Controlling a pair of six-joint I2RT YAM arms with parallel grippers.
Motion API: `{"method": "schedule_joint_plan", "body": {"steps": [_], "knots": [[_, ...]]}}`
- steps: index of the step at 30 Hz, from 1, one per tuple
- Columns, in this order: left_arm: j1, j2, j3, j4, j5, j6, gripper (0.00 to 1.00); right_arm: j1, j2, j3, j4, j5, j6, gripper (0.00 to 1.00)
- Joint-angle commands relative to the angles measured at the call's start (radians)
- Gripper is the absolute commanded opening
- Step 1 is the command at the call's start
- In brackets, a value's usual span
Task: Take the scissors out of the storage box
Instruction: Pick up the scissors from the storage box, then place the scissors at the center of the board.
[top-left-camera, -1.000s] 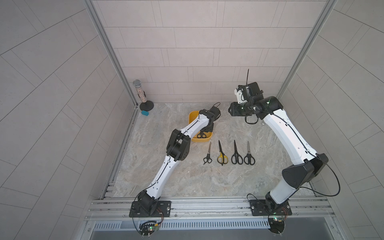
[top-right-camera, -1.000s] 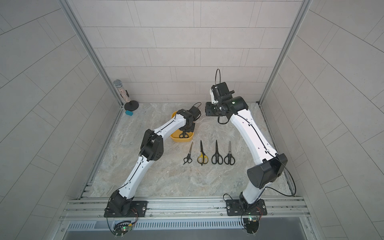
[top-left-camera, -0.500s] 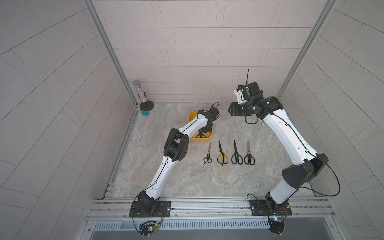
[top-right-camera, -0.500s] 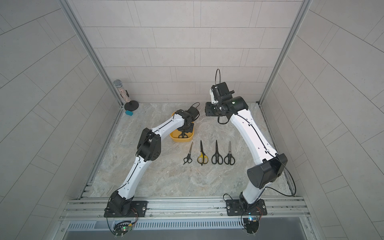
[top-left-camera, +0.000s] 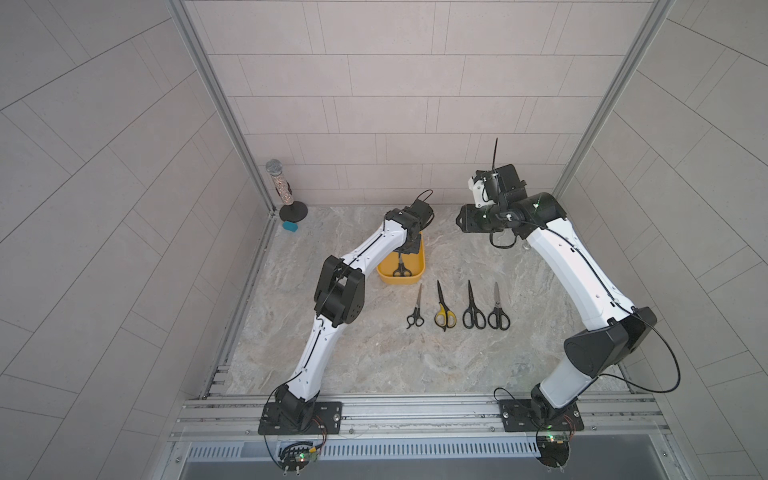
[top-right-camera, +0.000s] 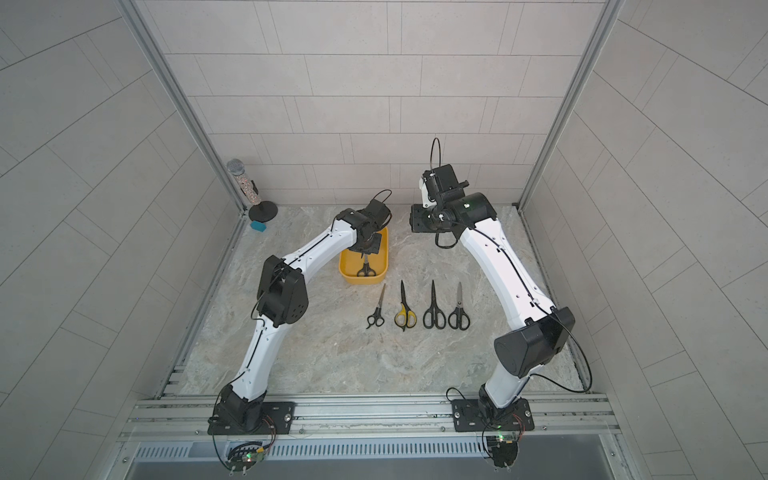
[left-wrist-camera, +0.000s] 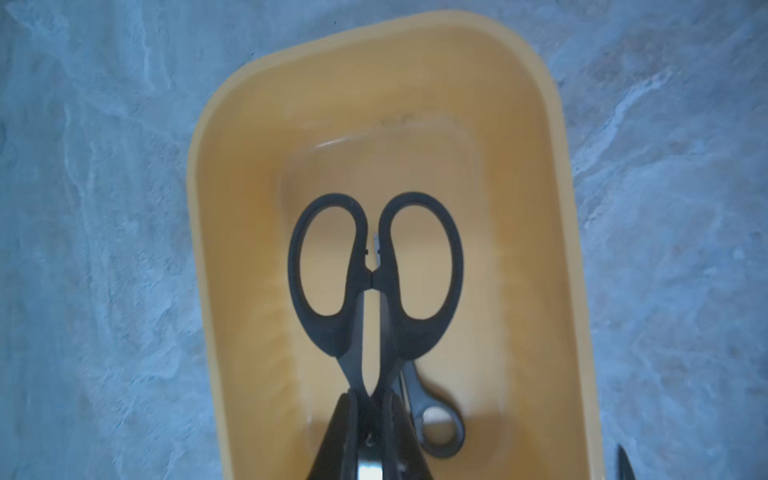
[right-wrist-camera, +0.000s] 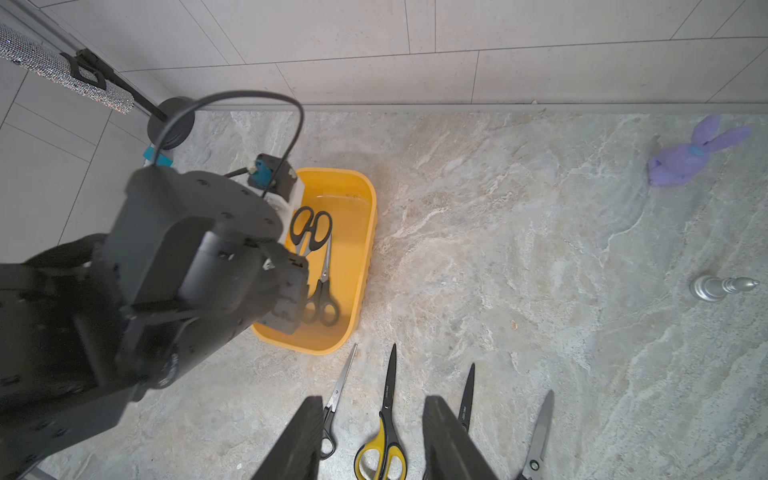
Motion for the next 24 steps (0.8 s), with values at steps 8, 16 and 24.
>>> {"method": "schedule_joint_plan", "body": {"steps": [8, 16, 24], "knots": [[-0.039, -0.554, -0.632, 0.105, 0.103, -0.028, 0.0, 0.01, -0.012, 0.025, 0.009, -0.003, 0.0, 0.45], [-0.087, -0.809, -0.942, 0.152, 0.164, -0.026, 0.0, 0.055, -0.004, 0.001, 0.014, -0.043, -0.009, 0.45], [-0.086, -0.947, -1.125, 0.277, 0.302, 0.083, 0.0, 0.058, 0.03, -0.107, 0.05, -0.289, -0.013, 0.45]]}}
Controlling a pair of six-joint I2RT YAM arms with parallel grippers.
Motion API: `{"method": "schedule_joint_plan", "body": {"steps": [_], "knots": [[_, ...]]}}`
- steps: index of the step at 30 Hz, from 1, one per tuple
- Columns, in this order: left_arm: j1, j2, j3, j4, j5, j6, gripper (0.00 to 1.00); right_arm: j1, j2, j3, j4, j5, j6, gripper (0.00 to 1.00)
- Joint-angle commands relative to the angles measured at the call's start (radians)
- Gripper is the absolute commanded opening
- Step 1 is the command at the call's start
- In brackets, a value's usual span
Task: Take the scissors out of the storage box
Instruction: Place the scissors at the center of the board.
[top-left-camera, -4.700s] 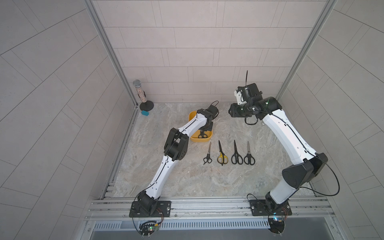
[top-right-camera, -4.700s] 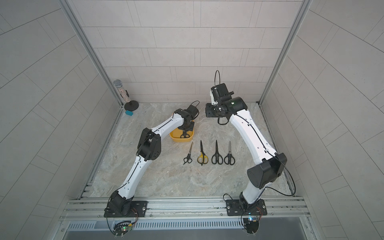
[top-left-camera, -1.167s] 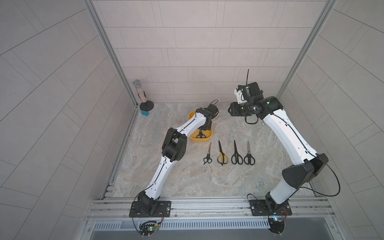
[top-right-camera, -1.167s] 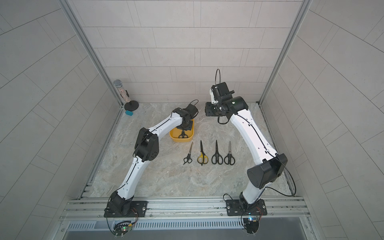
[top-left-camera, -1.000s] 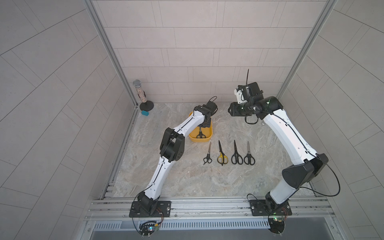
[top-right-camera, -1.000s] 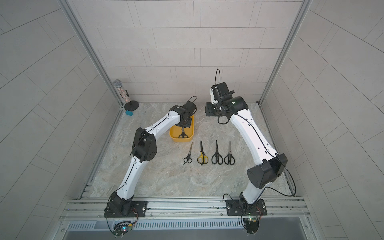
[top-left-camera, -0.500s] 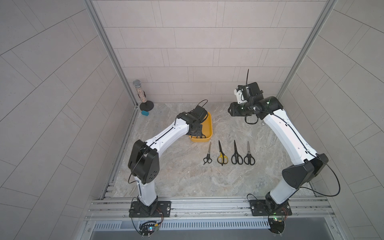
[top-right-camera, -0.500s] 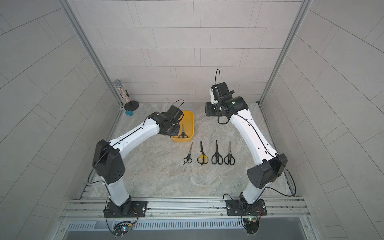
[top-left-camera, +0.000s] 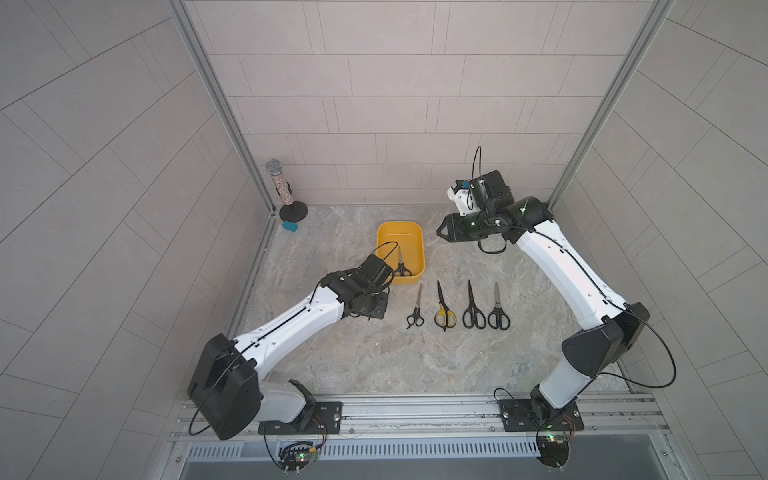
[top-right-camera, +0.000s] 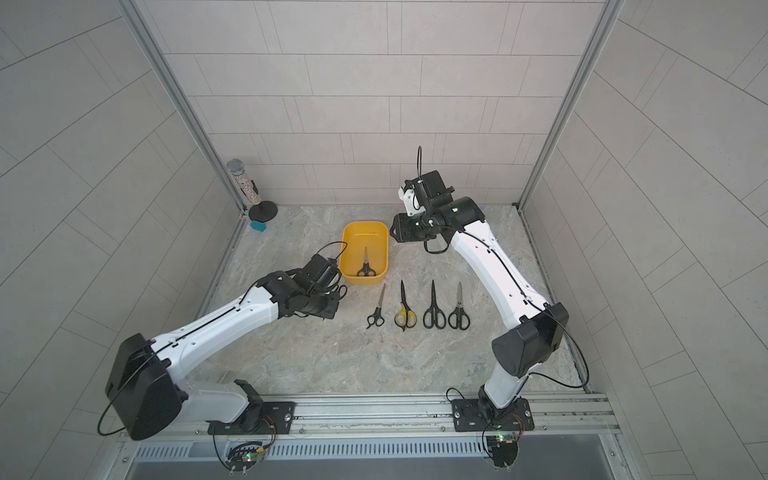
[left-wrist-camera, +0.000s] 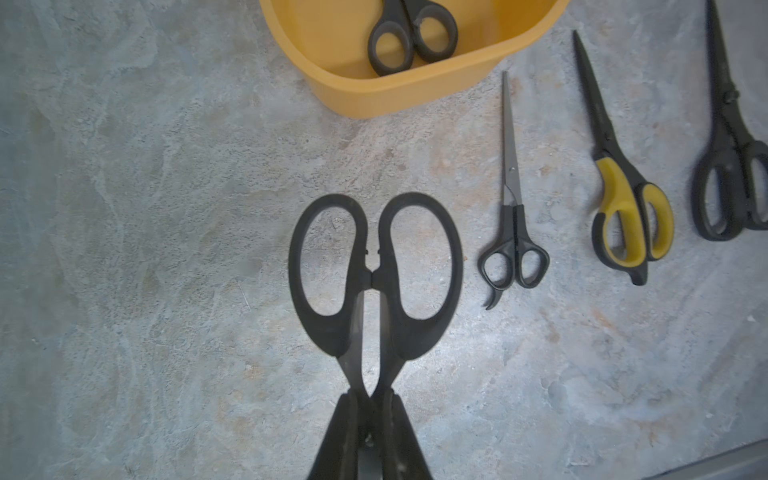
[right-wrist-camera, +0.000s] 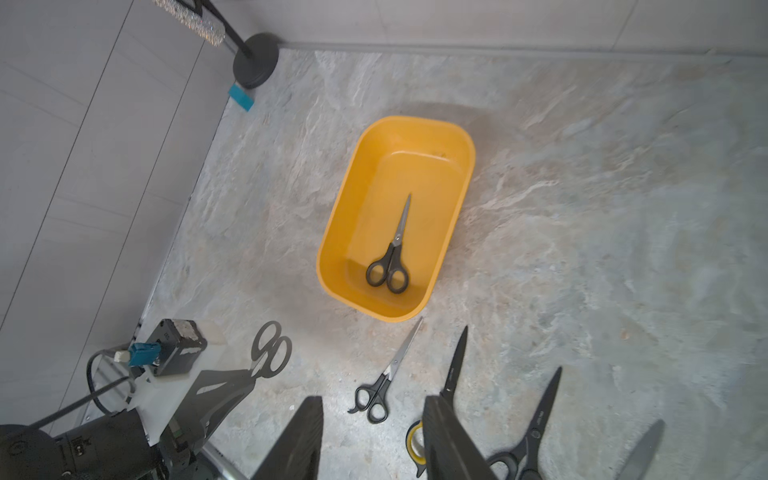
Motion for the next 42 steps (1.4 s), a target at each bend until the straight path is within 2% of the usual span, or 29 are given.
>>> {"method": "schedule_joint_plan", "body": {"steps": [1, 4, 6, 8, 13, 19, 24, 26, 28, 30, 33, 35, 36, 38, 42], "knots": [[0.001, -0.006, -0.032, 0.051, 0.085, 0.078, 0.0, 0.001, 0.004, -0.051, 0.024, -0.056, 0.01, 0.45], [0.001, 0.0, -0.064, 0.068, 0.085, 0.077, 0.0, -0.001, -0.007, -0.085, 0.035, -0.078, -0.013, 0.45], [0.0, -0.001, -0.084, 0.091, 0.077, 0.077, 0.0, 0.0, 0.009, -0.093, -0.001, -0.18, -0.054, 0.45], [0.0, 0.023, -0.088, 0.097, 0.087, 0.084, 0.0, 0.0, 0.021, -0.106, -0.041, -0.167, -0.053, 0.44], [0.001, 0.117, -0.125, 0.144, 0.056, 0.082, 0.0, 0.013, -0.013, -0.214, 0.013, -0.117, -0.015, 0.45], [0.001, 0.197, -0.128, 0.145, -0.008, 0.106, 0.0, 0.025, -0.015, -0.221, 0.01, -0.08, -0.018, 0.44], [0.001, 0.274, -0.066, 0.079, -0.016, 0.072, 0.01, 0.025, -0.009, -0.193, 0.01, -0.081, -0.012, 0.44], [0.0, 0.312, -0.04, 0.057, -0.004, 0.066, 0.08, 0.026, -0.012, -0.186, 0.01, -0.079, -0.01, 0.45], [0.0, 0.338, -0.025, 0.05, 0.008, 0.063, 0.1, 0.027, -0.013, -0.183, 0.01, -0.079, -0.01, 0.44], [0.0, 0.329, -0.014, 0.048, 0.015, 0.057, 0.24, 0.026, -0.016, -0.186, 0.008, -0.073, -0.012, 0.44], [0.001, 0.281, 0.034, -0.006, -0.013, 0.066, 0.41, 0.026, -0.02, -0.191, 0.005, -0.065, -0.013, 0.44], [0.001, 0.25, 0.062, -0.04, -0.035, 0.089, 0.49, 0.027, -0.021, -0.19, 0.007, -0.063, -0.012, 0.44], [0.002, 0.235, 0.073, -0.052, -0.044, 0.104, 0.5, 0.026, -0.022, -0.19, 0.007, -0.063, -0.012, 0.44], [0.001, 0.21, 0.089, -0.066, -0.067, 0.132, 0.5, 0.027, -0.024, -0.186, 0.008, -0.063, -0.012, 0.44], [0.003, 0.212, 0.088, -0.03, -0.017, 0.298, 0.3, 0.026, -0.029, -0.185, 0.008, -0.057, -0.013, 0.44]]}}
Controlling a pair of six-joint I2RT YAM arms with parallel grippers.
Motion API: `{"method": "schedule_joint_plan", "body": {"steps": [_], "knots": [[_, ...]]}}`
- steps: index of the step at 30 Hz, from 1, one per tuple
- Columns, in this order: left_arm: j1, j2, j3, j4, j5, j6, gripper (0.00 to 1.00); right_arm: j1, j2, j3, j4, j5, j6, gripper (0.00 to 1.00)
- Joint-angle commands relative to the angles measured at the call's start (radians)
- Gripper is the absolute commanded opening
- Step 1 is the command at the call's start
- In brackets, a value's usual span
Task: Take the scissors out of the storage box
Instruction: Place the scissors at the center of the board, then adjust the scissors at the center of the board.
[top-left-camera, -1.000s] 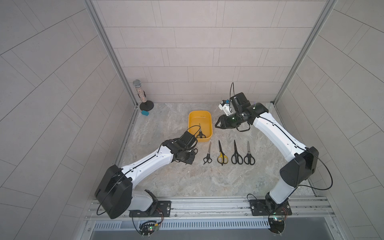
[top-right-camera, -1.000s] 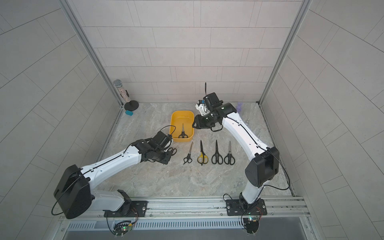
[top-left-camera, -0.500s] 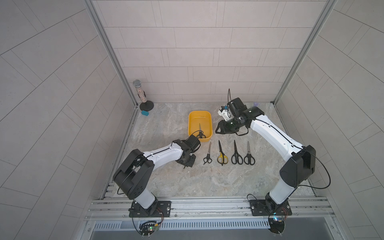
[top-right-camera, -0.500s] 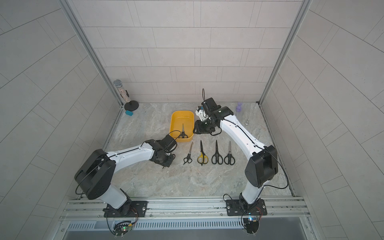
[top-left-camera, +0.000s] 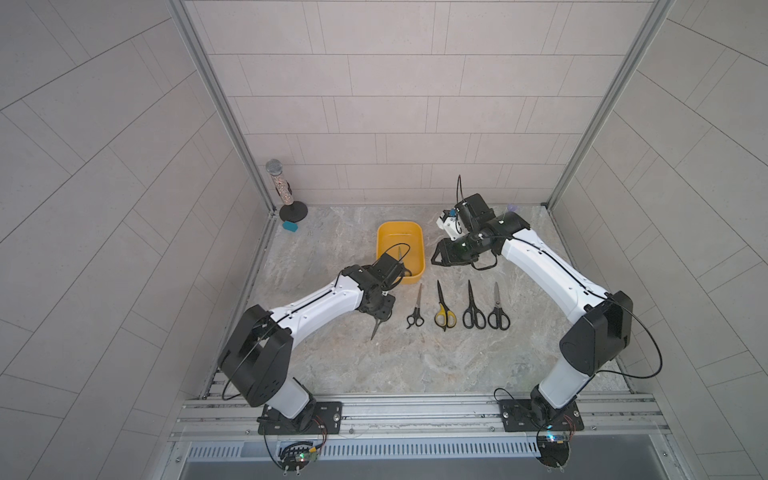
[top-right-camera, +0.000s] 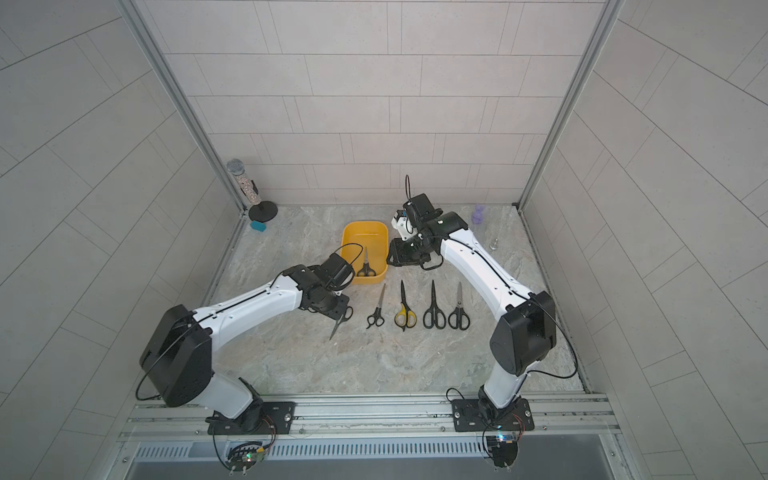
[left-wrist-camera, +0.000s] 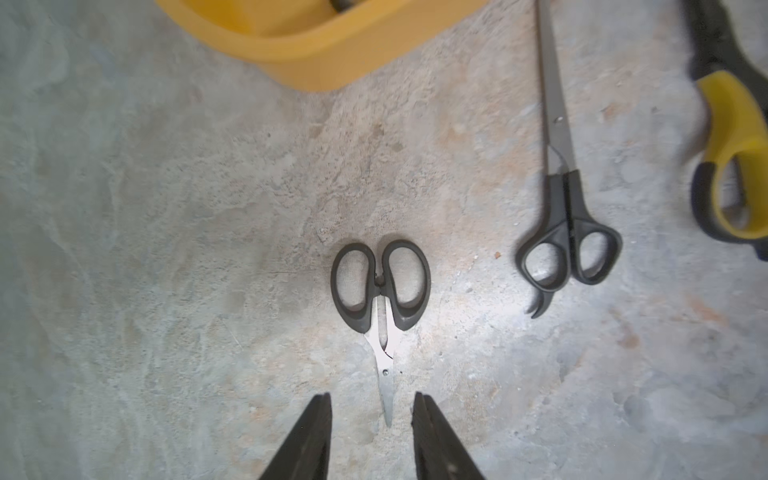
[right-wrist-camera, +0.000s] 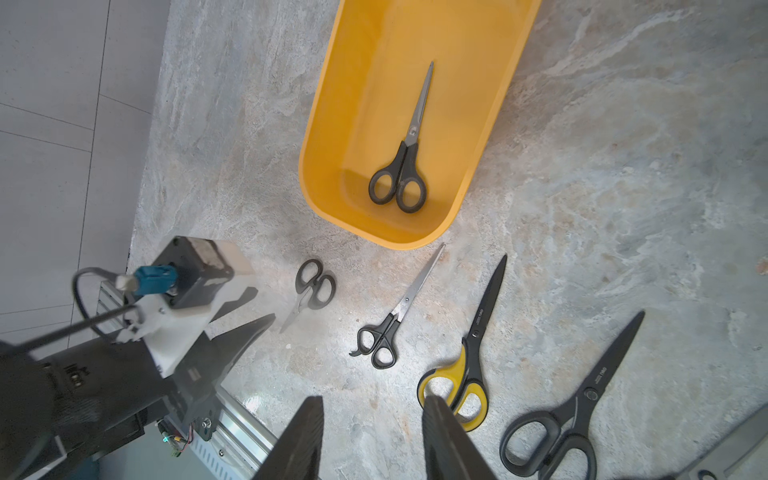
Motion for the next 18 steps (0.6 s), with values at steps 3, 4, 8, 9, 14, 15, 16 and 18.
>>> {"method": "schedule_joint_plan", "body": {"steps": [3, 4, 8, 9, 14, 15, 16, 18], "knots": [[0.005, 0.101, 0.056, -0.098, -0.017, 0.201, 0.28, 0.005, -0.038, 0.024, -0.015, 0.029, -0.001, 0.44], [0.005, 0.126, 0.066, -0.113, -0.038, 0.202, 0.27, 0.005, -0.04, 0.025, -0.015, 0.031, -0.002, 0.44], [0.008, 0.18, 0.075, -0.071, -0.043, 0.176, 0.3, 0.006, -0.042, 0.034, -0.015, 0.038, -0.004, 0.44], [0.009, 0.188, 0.081, -0.063, -0.033, 0.165, 0.31, 0.006, -0.041, 0.037, -0.016, 0.037, -0.002, 0.44], [0.011, 0.234, 0.123, -0.042, -0.055, 0.094, 0.34, 0.006, -0.039, 0.045, -0.019, 0.038, -0.001, 0.44], [0.012, 0.236, 0.126, -0.039, -0.053, 0.089, 0.34, 0.006, -0.039, 0.043, -0.018, 0.039, -0.001, 0.44], [0.011, 0.239, 0.128, -0.036, -0.049, 0.085, 0.34, 0.006, -0.039, 0.041, -0.018, 0.039, -0.001, 0.44], [0.011, 0.243, 0.129, -0.029, -0.035, 0.084, 0.34, 0.006, -0.039, 0.041, -0.019, 0.04, -0.002, 0.44]]}}
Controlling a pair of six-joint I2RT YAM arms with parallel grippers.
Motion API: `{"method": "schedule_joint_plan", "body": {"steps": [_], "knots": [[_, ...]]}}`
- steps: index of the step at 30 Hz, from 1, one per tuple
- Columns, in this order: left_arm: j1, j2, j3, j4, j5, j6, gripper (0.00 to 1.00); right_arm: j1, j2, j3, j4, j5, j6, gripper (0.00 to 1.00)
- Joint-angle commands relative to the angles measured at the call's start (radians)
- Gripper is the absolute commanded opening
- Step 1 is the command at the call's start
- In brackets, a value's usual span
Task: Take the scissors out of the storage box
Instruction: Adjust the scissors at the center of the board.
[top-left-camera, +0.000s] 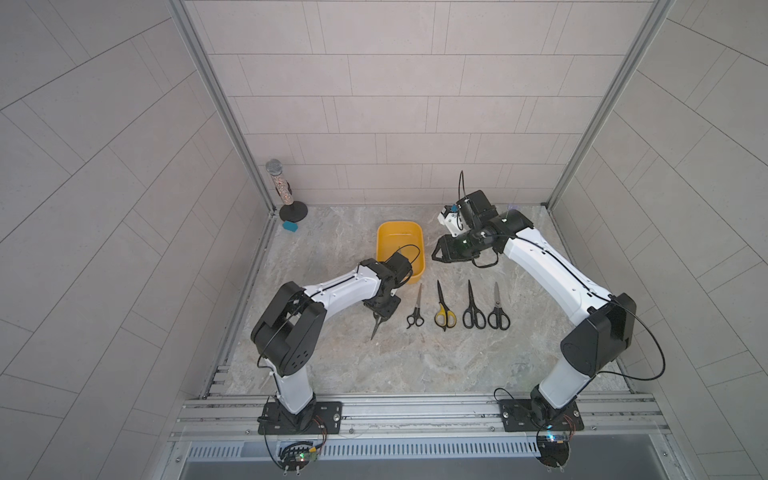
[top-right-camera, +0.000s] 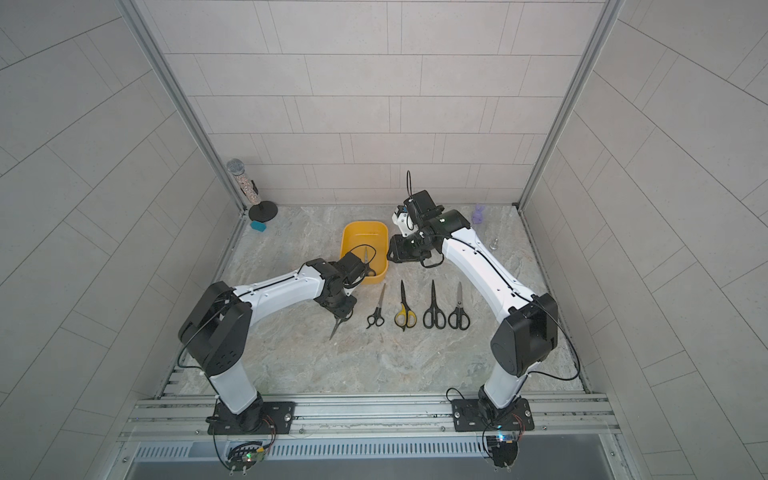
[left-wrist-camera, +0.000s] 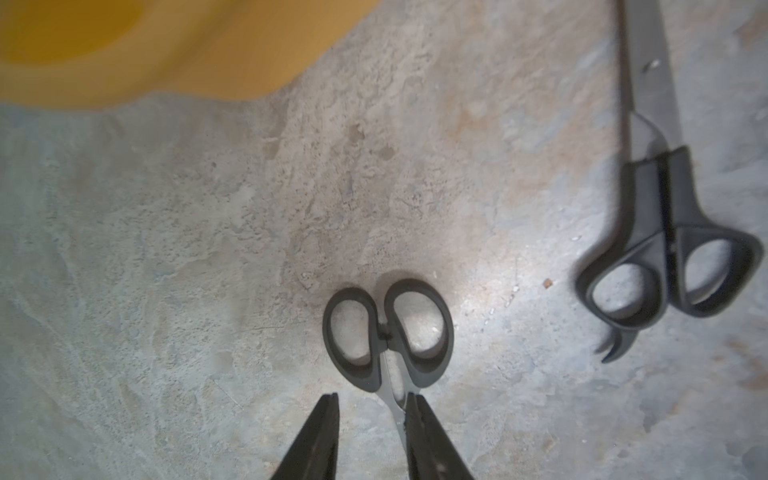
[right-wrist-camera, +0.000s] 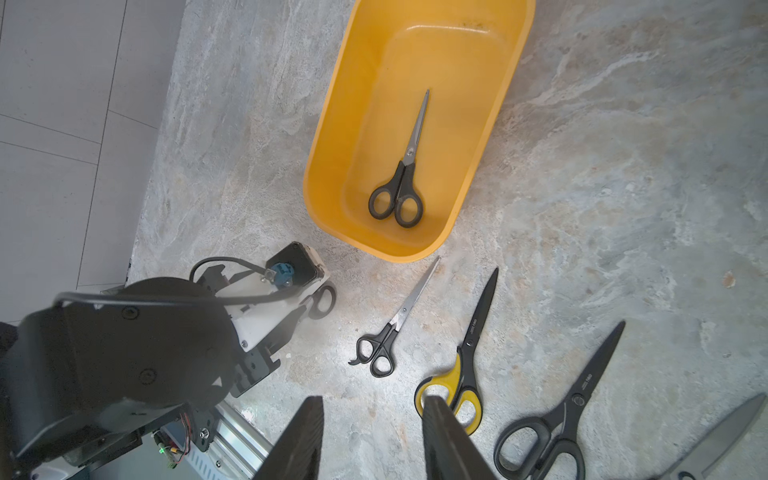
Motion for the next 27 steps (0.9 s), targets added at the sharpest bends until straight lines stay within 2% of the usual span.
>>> {"method": "schedule_joint_plan", "body": {"steps": [1, 13, 17, 20, 24, 27], "knots": [[0.005, 0.016, 0.018, 0.003, 0.003, -0.022, 0.34, 0.006, -0.03, 0.011, -0.018, 0.022, -0.002, 0.44], [0.005, 0.091, -0.007, 0.06, 0.019, -0.062, 0.32, 0.004, -0.039, 0.017, -0.019, 0.035, -0.005, 0.44], [0.005, 0.124, 0.011, 0.051, -0.006, -0.092, 0.26, 0.004, -0.048, 0.014, -0.021, 0.035, -0.004, 0.44], [0.006, 0.164, 0.044, 0.009, -0.023, -0.145, 0.12, 0.001, -0.059, 0.011, -0.022, 0.038, -0.004, 0.44], [0.02, 0.185, 0.057, 0.005, -0.004, -0.248, 0.09, -0.004, -0.081, 0.008, -0.022, 0.038, -0.004, 0.44], [0.051, 0.179, 0.061, 0.02, 0.057, -0.344, 0.09, -0.009, -0.105, -0.004, -0.018, 0.041, -0.005, 0.44]]}}
